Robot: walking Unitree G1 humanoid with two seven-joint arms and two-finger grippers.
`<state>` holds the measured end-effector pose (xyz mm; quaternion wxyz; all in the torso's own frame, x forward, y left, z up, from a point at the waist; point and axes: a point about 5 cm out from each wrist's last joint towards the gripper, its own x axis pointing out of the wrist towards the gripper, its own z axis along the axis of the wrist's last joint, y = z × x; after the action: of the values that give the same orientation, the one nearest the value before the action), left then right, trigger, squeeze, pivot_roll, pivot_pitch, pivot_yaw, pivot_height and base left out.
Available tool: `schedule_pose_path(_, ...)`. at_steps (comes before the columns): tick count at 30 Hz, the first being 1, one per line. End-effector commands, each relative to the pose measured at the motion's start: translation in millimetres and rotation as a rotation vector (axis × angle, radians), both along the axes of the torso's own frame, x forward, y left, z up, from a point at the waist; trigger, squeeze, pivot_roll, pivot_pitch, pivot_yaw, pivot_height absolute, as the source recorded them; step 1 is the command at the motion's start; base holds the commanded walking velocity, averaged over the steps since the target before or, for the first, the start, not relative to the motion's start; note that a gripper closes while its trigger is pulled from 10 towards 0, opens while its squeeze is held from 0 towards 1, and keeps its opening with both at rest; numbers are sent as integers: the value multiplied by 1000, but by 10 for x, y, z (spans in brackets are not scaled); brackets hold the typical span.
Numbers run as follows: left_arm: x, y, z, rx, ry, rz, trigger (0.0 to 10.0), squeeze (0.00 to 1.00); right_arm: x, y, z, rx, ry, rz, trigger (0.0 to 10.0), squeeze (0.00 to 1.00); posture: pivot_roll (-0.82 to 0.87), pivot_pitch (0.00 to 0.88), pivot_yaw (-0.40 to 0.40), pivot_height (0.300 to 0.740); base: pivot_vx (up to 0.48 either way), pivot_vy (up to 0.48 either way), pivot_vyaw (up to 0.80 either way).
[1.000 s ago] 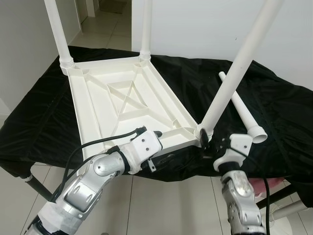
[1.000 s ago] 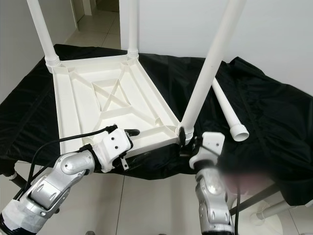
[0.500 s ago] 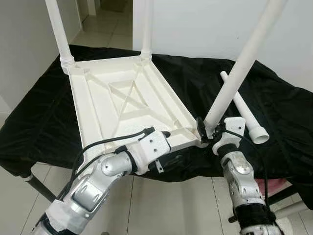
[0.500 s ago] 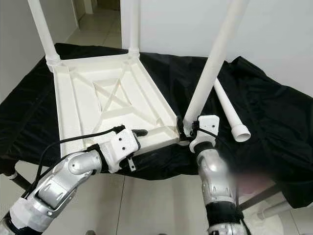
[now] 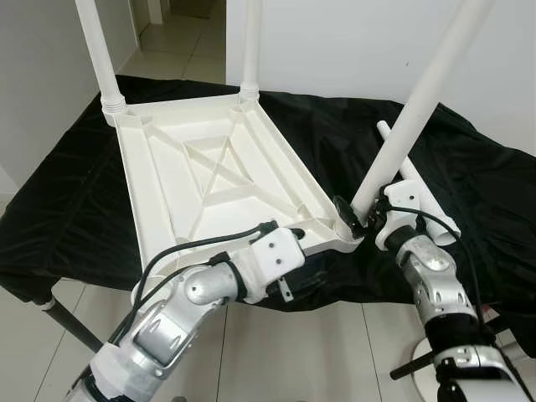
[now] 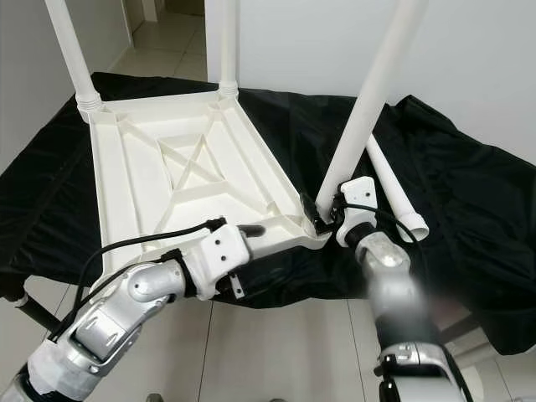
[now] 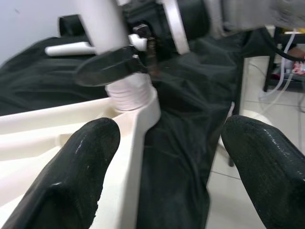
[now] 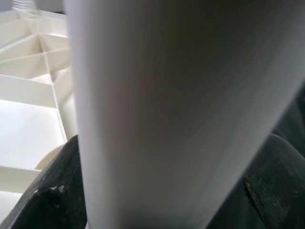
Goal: Building children table
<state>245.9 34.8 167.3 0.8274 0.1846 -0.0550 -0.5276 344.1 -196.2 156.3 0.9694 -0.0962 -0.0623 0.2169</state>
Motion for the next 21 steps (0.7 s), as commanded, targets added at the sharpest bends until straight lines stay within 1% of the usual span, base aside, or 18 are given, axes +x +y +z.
schedule_pose_path(1,-35,-22,-25,17,27,-42,10000,0,7,-11,-11,-18,6,38,10000,0,-5,81,-73,740,0,0,0)
schedule_pose_path(3,-8,-19,-23,19,27,-28,10000,0,31,-21,-9,-51,11,62,10000,0,-3,85,-74,740,0,0,0)
schedule_pose_path(4,-8,-19,-23,19,27,-28,10000,0,31,-21,-9,-51,11,62,10000,0,-3,85,-74,740,0,0,0)
schedule_pose_path(5,30,2,-11,19,24,-6,10000,0,57,-41,-4,-65,20,75,4745,0,-1,88,-75,740,0,0,0)
schedule_pose_path(9,40,10,-6,18,22,-1,10000,0,64,-49,-1,-65,23,76,4745,0,0,90,-77,740,0,0,0)
schedule_pose_path(10,46,22,-5,20,20,5,10000,0,70,-64,-11,-66,33,80,0,0,2,91,-79,740,0,0,0)
schedule_pose_path(14,42,35,-6,23,19,15,10000,0,63,-100,-44,-68,49,87,0,0,5,96,-82,740,0,0,0)
schedule_pose_path(15,39,35,-5,22,19,18,10000,0,55,-119,-76,-57,68,85,0,0,3,98,-83,740,0,0,0)
schedule_pose_path(19,37,35,-5,22,21,20,10000,0,53,-130,-97,-45,81,81,0,0,2,99,-83,740,0,0,0)
schedule_pose_path(20,36,35,-6,24,21,21,10000,0,53,-133,-113,-34,88,75,10000,0,2,100,-83,740,0,0,0)
schedule_pose_path(21,37,35,-6,24,22,21,10000,0,53,-134,-127,-21,95,70,10000,0,2,100,-83,740,0,0,0)
